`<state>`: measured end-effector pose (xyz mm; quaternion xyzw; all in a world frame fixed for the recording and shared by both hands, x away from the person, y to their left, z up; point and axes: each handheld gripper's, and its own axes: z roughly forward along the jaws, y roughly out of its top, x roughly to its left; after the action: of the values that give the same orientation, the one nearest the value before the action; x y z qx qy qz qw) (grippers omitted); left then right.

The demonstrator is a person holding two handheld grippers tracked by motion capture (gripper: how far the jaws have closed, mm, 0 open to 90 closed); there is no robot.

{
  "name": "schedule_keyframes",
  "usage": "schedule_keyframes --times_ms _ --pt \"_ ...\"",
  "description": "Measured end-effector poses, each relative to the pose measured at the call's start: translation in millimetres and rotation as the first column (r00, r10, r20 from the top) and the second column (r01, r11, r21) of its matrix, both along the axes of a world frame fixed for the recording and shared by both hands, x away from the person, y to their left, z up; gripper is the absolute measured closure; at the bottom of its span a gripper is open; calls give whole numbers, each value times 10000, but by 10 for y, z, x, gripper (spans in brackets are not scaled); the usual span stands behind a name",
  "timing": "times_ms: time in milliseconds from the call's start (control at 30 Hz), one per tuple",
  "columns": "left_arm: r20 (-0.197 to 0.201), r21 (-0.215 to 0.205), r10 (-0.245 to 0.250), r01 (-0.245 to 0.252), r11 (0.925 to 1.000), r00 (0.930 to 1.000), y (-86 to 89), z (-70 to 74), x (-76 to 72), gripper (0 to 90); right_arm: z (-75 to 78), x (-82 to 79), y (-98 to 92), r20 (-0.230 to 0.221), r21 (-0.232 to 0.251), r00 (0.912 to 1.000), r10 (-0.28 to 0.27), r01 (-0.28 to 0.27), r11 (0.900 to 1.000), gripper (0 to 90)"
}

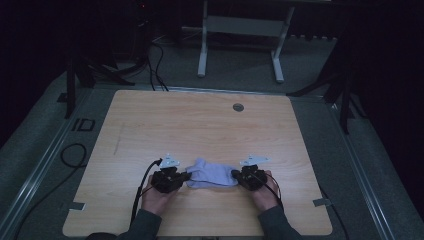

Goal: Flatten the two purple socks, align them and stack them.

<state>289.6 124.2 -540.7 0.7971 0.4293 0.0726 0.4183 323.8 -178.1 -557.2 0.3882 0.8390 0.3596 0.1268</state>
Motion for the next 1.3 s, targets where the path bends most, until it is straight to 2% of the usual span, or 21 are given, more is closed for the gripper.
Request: schedule_keyframes --times_ms 233,300,367,533,600,733,900,1167,1300 --pt "-392 296 -52 63 9995 9992 44 -66 -29 887 -2 -5 3 -11 16 10000 20 -20 10000 884" --pt "-529 613 -64 96 9981 9986 37 -103 -45 886 -3 -6 2 -30 40 10000 21 -20 10000 883" --pt "-602 747 -11 56 9972 9982 32 -118 -46 885 -5 -7 1 -31 70 10000 10 -10 10000 882" --pt "-580 1094 133 -68 9940 9982 23 -135 -45 863 -8 -8 -1 -25 113 10000 9 -8 9999 878" --pt "-574 1169 287 -219 9929 9979 41 -132 -39 821 -8 -9 -2 -50 129 10000 -8 9 9999 876" --pt "-553 734 372 -331 9967 9978 97 -110 -24 748 -8 -10 -2 -54 139 10000 -8 9 9999 871" --pt "-465 167 259 -252 9995 9986 141 -70 -19 698 -9 -6 -6 -80 187 10000 11 -9 9998 864" --pt "-412 -63 522 -525 9986 9978 217 -46 17 684 -9 -1 -12 -127 264 9999 33 -29 9996 847" --pt "-325 -50 759 -761 9971 9966 265 -28 37 682 0 -9 -8 -23 224 10000 52 -51 9997 782"
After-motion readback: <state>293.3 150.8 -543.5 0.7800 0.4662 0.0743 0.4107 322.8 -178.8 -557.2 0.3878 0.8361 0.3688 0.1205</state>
